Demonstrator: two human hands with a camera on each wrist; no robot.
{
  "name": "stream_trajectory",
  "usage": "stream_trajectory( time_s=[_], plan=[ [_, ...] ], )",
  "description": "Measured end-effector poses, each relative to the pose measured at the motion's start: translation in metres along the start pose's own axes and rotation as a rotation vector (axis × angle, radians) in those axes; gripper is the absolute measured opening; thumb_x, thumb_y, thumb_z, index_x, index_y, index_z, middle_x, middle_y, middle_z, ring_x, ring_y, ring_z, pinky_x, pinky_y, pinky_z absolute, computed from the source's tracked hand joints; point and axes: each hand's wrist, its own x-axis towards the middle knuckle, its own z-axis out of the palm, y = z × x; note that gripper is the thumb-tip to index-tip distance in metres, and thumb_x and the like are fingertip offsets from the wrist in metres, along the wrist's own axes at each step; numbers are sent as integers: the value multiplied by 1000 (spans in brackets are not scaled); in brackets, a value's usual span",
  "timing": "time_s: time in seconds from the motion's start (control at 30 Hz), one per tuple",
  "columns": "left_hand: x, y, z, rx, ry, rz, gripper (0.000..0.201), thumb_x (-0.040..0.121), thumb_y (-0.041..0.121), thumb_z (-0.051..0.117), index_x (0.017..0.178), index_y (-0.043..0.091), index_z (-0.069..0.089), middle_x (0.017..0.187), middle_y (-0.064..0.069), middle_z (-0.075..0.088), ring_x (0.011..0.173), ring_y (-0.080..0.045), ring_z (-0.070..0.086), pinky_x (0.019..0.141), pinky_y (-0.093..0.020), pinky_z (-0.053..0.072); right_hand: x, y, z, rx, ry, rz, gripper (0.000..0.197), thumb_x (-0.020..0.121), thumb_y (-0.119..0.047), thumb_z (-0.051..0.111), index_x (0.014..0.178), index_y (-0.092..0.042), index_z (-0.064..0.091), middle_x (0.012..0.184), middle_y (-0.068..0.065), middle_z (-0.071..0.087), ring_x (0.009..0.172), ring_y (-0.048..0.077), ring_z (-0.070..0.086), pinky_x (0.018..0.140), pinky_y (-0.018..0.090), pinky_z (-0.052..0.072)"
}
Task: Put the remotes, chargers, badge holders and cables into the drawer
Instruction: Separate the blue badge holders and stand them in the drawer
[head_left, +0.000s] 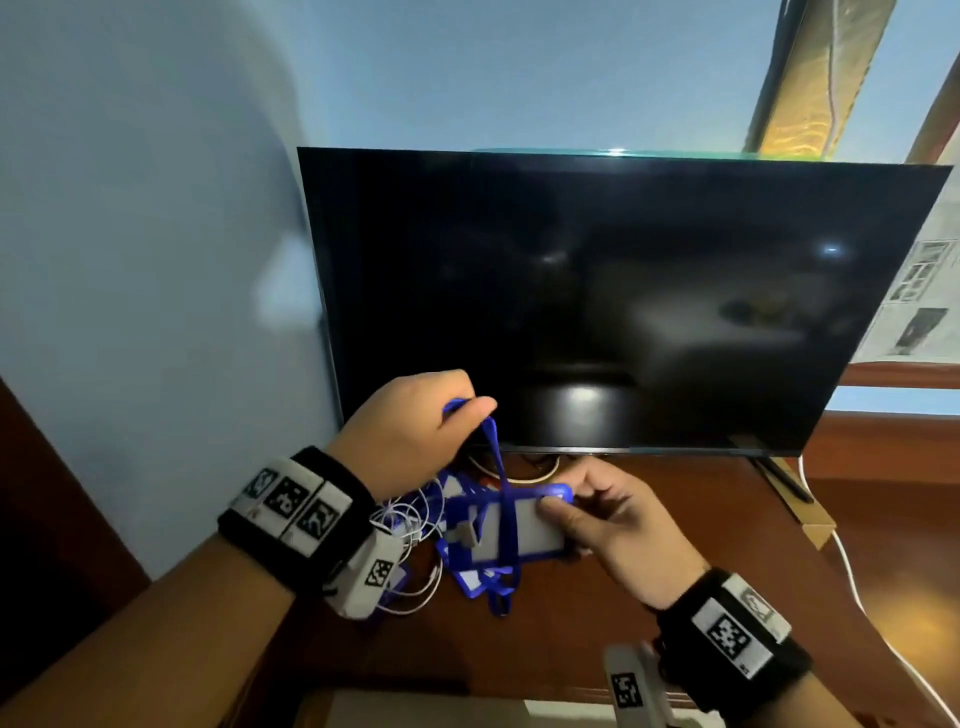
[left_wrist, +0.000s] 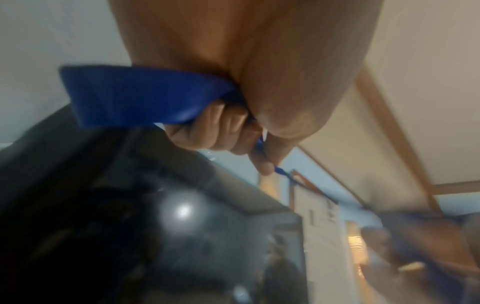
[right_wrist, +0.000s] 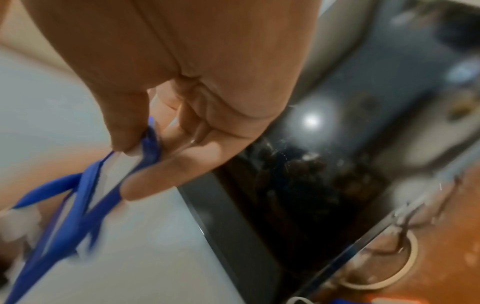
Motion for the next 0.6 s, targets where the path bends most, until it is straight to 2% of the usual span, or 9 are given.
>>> stream_trajectory(
  time_s=[0.1, 0.17, 0.2, 0.27, 0.37, 0.43, 0.5, 0.53, 0.6],
  plan=[
    [-6, -32, 15, -111, -163, -124, 32, 95, 59, 57, 78, 31, 61, 72, 7, 64, 67, -7, 62, 66, -31, 50, -2, -18, -2, 201, 110, -9, 22, 90, -8, 68, 72, -22, 65, 66, 14, 60, 52, 25, 56, 50, 32, 50],
    [-22, -33, 33, -207, -243, -159, 31, 94, 61, 53, 84, 34, 65, 76, 7, 69, 69, -13, 65, 68, -41, 55, 3, -26, -6, 266, 157, -7, 18, 89, -8, 67, 74, -18, 65, 67, 15, 62, 53, 29, 61, 50, 35, 54],
    [-31, -27, 41, -237, -277, -170, 32, 98, 56, 51, 83, 32, 65, 72, 8, 67, 64, -13, 61, 64, -39, 53, 6, -29, -7, 282, 187, -8, 13, 89, -10, 67, 77, -15, 63, 70, 16, 64, 58, 30, 65, 50, 36, 56],
    [-48, -11, 55, -285, -307, -168, 36, 107, 44, 46, 79, 28, 61, 61, 13, 59, 53, -5, 49, 58, -29, 42, 13, -28, -10, 289, 275, -4, 13, 91, -12, 68, 81, -11, 59, 78, 19, 67, 69, 32, 70, 52, 36, 57],
    [-67, 10, 66, -279, -204, -147, 36, 110, 41, 39, 78, 32, 54, 66, 15, 60, 58, -6, 53, 60, -29, 43, 23, -22, -12, 129, 391, -42, 16, 97, -10, 66, 90, 1, 57, 80, 29, 68, 70, 42, 70, 55, 38, 58],
    [-74, 20, 68, -200, -80, -151, 31, 109, 43, 39, 82, 33, 50, 72, 10, 63, 66, -7, 60, 64, -37, 49, 26, -13, -10, 32, 422, -75, 18, 97, -9, 67, 89, 3, 55, 75, 24, 68, 65, 35, 69, 56, 34, 59],
    [-81, 29, 66, -59, 5, -130, 28, 106, 47, 38, 87, 31, 52, 76, 8, 63, 70, -10, 61, 68, -39, 51, 24, 0, -8, -126, 419, -90, 18, 96, -13, 69, 86, -6, 57, 74, 14, 70, 66, 24, 70, 60, 28, 57],
    [-83, 32, 64, 47, 42, -70, 30, 104, 48, 37, 89, 29, 55, 77, 8, 63, 71, -12, 62, 70, -39, 50, 22, 10, -7, -227, 402, -83, 19, 95, -17, 72, 84, -12, 57, 74, 7, 69, 68, 20, 68, 62, 27, 55],
    [-83, 32, 57, 231, 90, 57, 33, 100, 48, 43, 86, 26, 62, 77, 7, 65, 72, -18, 62, 69, -42, 49, 14, 31, -2, -336, 306, -18, 21, 94, -21, 74, 81, -23, 58, 73, -2, 67, 70, 18, 66, 66, 33, 56]
  ],
)
